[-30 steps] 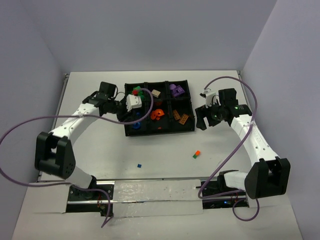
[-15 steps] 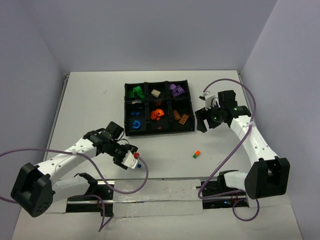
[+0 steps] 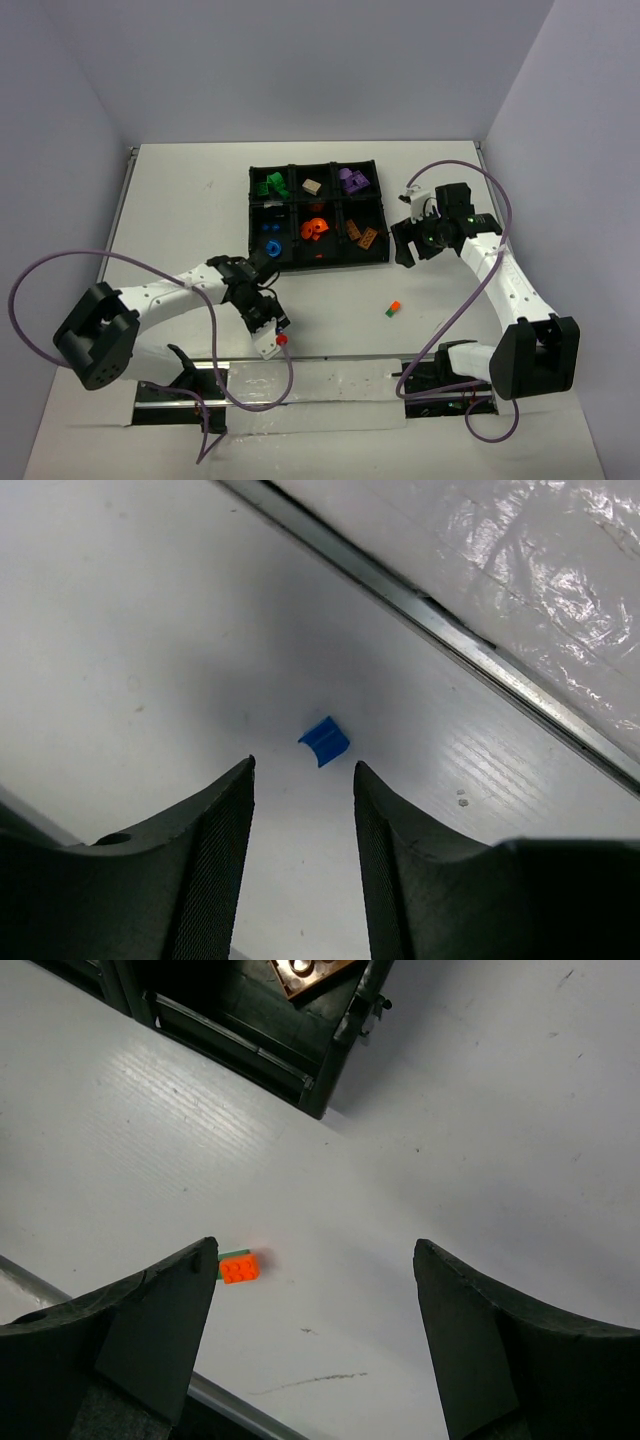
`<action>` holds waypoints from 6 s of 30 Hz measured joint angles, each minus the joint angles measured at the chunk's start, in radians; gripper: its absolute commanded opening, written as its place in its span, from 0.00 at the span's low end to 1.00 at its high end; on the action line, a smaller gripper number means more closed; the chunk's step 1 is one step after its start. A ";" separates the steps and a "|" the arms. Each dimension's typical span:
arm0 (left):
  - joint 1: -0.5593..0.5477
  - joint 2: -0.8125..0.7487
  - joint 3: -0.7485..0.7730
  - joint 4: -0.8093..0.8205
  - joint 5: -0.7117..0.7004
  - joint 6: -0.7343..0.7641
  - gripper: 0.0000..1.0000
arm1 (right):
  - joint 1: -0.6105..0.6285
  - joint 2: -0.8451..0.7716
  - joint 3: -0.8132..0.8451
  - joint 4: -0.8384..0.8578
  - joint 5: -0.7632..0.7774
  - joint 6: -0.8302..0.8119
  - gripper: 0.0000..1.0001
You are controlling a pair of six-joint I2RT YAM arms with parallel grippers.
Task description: Sort the legos into containers by color
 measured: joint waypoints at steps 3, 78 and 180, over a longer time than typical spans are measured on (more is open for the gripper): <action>-0.025 0.044 0.016 -0.003 -0.021 0.047 0.49 | 0.000 0.000 0.000 0.000 0.000 0.000 0.86; -0.079 0.226 0.122 -0.092 -0.117 0.138 0.24 | -0.040 -0.001 -0.011 0.004 0.000 -0.003 0.84; 0.518 0.267 0.557 0.232 0.295 -0.946 0.88 | 0.482 0.706 0.615 0.506 -0.153 0.697 0.96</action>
